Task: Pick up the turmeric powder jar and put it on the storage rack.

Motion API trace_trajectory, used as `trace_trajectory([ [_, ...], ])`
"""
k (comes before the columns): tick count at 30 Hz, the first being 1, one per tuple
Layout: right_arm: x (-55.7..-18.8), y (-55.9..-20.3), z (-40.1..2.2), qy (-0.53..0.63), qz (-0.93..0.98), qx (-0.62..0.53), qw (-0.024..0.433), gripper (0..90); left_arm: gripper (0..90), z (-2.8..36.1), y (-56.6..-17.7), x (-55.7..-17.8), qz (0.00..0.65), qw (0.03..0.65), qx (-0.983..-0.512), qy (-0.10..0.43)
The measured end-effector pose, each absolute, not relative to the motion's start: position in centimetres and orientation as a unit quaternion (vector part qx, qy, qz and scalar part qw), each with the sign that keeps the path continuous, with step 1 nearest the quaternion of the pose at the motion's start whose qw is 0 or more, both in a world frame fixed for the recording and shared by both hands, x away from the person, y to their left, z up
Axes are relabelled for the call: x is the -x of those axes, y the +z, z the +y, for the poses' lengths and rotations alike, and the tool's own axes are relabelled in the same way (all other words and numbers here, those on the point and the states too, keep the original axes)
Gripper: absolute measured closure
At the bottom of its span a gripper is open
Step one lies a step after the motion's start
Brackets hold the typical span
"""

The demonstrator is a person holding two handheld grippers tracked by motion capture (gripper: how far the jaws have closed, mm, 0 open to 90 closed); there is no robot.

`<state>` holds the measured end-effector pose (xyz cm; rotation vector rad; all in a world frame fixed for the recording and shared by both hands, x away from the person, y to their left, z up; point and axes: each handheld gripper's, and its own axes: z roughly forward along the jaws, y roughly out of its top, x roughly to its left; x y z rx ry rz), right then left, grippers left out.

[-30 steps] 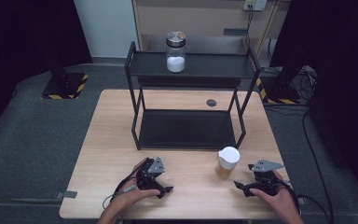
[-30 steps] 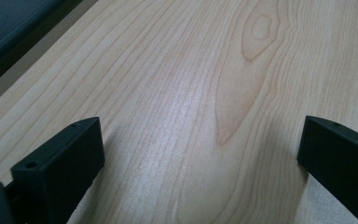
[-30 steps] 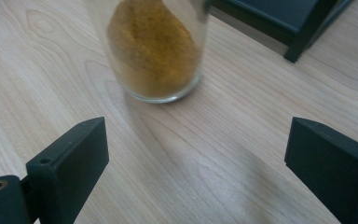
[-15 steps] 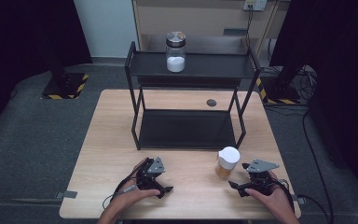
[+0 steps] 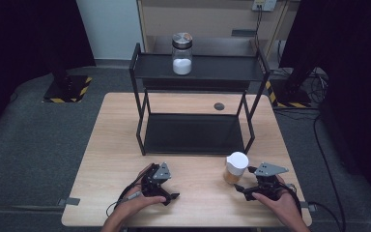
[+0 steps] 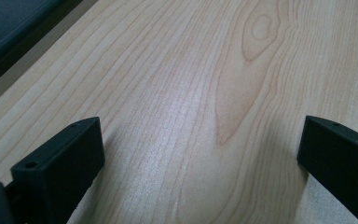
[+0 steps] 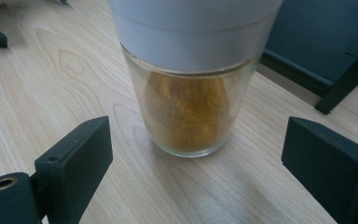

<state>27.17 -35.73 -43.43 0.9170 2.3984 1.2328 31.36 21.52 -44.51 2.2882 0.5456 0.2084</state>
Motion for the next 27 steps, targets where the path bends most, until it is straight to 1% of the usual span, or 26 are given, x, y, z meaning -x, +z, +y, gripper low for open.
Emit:
trace_trajectory([
  [15,-28.2,-43.5,-34.0,0.436,0.832,-0.312,0.143,15.1,0.0,21.5,-44.5,-31.4,0.213,0.380,-0.896,0.082],
  [21,-28.5,-43.5,-34.0,0.446,0.825,-0.319,0.138,16.8,0.0,21.5,-44.5,-31.4,0.213,0.380,-0.896,0.082],
  [25,-28.8,-43.4,-33.8,0.450,0.822,-0.320,0.139,19.6,0.0,21.5,-44.5,-31.4,0.213,0.380,-0.896,0.082],
  [27,-28.9,-43.4,-33.7,0.454,0.820,-0.320,0.140,22.3,0.0,21.5,-44.5,-31.4,0.214,0.380,-0.896,0.082],
])
